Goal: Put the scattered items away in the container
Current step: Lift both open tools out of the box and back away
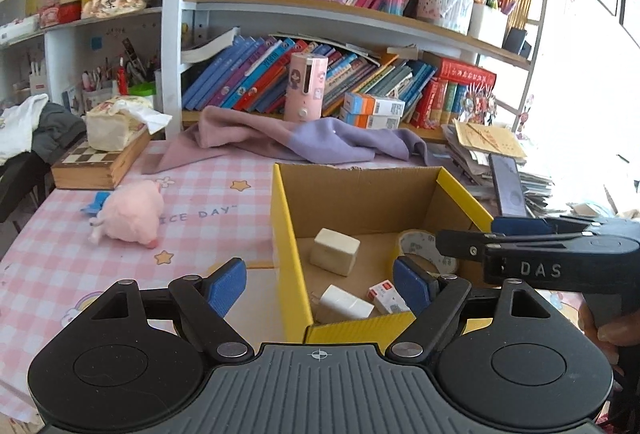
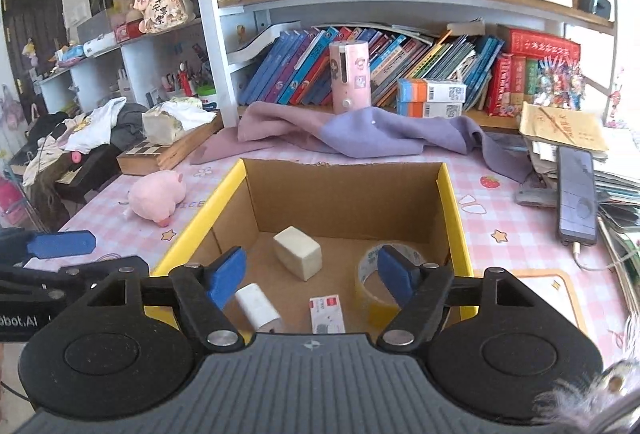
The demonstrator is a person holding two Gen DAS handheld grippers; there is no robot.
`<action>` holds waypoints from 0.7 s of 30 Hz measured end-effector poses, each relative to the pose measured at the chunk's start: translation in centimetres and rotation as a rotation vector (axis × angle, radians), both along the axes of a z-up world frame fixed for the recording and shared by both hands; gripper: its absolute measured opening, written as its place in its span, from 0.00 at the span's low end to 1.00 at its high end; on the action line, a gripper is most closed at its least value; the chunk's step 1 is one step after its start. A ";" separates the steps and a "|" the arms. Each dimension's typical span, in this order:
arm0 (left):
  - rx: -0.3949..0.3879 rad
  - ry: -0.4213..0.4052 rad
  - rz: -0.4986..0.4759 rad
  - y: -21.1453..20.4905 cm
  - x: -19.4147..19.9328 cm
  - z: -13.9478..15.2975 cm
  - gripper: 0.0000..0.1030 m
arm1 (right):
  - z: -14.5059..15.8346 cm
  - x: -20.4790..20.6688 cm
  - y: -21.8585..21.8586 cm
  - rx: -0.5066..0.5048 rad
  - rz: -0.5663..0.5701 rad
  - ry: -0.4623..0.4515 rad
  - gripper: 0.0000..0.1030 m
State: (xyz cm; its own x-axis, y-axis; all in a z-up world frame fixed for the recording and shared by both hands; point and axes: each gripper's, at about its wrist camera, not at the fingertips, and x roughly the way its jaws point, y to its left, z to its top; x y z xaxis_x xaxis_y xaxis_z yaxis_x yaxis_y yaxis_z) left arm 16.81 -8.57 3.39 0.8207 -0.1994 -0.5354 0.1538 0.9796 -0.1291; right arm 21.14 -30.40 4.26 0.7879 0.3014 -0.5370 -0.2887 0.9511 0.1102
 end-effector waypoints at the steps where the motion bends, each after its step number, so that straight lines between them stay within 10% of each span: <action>1: -0.004 -0.007 -0.001 0.3 -0.4 0.1 0.80 | 0.1 -0.7 0.3 -0.006 -0.008 -0.004 0.72; 21: -0.005 -0.044 -0.010 11.1 -12.5 -0.7 0.88 | 0.1 -15.8 10.0 -0.092 -0.205 -0.080 0.81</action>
